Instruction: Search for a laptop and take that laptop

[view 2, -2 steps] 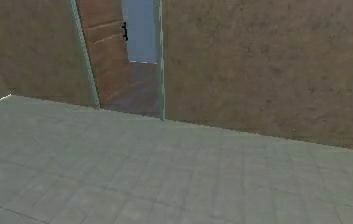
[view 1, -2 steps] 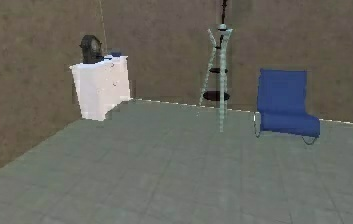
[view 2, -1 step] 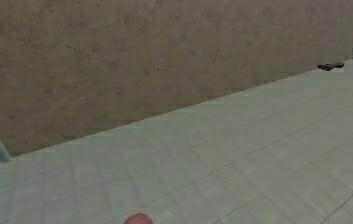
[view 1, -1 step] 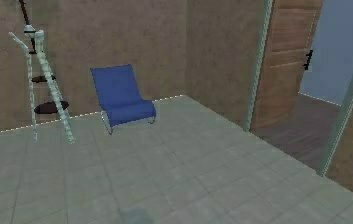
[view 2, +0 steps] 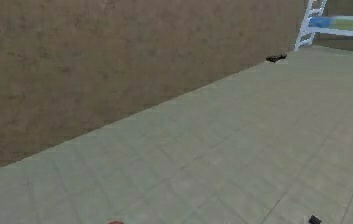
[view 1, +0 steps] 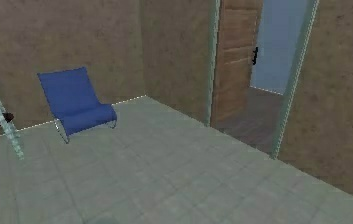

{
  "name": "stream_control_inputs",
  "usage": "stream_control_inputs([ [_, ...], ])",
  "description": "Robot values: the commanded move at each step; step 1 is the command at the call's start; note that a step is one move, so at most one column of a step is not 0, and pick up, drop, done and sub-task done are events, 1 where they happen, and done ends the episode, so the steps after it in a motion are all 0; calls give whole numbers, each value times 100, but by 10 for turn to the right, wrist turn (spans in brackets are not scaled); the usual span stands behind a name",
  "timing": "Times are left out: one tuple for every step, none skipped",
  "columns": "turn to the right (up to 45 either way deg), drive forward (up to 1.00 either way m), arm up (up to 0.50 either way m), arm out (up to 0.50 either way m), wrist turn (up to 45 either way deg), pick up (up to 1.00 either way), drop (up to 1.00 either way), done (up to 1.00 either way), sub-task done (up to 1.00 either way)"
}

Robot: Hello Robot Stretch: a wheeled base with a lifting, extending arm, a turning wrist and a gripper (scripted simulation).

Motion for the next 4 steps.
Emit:
stream_control_inputs([
  [0,70,0,0,0,0,0,0,0],
  [150,0,0,0,0,0,0,0,0],
  [0,100,0,0,0,0,0,0,0],
  [30,0,0,0,0,0,0,0,0],
])
